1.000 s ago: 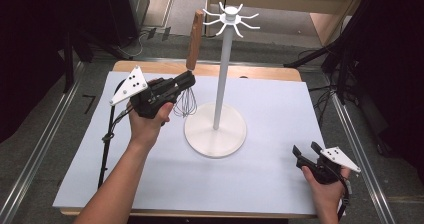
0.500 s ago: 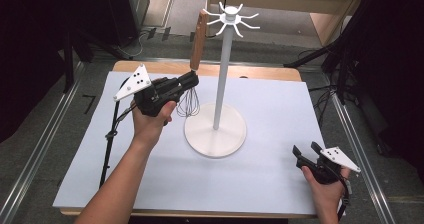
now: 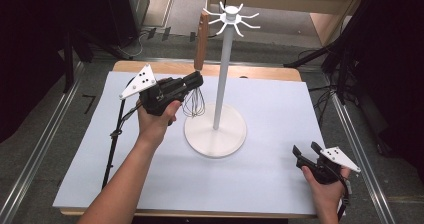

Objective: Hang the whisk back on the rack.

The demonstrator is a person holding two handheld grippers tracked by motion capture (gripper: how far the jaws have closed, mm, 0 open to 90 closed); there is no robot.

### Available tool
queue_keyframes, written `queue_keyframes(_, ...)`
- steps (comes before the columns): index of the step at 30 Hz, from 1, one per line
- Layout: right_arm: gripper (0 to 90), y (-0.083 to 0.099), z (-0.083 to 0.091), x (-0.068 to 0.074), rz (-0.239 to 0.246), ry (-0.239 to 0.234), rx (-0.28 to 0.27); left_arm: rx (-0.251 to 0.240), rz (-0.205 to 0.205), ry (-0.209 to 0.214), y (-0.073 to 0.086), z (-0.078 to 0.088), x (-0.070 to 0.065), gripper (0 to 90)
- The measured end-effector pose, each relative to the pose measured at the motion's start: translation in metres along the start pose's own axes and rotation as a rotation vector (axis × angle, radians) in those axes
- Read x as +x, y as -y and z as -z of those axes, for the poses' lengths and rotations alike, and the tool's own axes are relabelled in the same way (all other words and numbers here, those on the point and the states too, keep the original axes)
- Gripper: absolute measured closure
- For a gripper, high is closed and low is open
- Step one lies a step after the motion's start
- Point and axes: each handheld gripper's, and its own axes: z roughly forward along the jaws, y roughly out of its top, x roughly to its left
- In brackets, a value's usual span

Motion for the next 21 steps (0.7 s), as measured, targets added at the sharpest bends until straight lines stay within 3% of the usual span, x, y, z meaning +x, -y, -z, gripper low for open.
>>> queue_keyframes(13, 29.8, -0.0001, -0.0002, 0.0003, -0.001, 0.000, 0.001, 0.030, 0.036, 0.058, 0.0026, -0.0057, 0.0038, 83.4)
queue_keyframes(21, 29.8, 0.0000, -0.0002, 0.0000, 0.000, 0.000, 0.001, 0.042, 0.018, 0.046, 0.0068, -0.0088, 0.0025, 83.3)
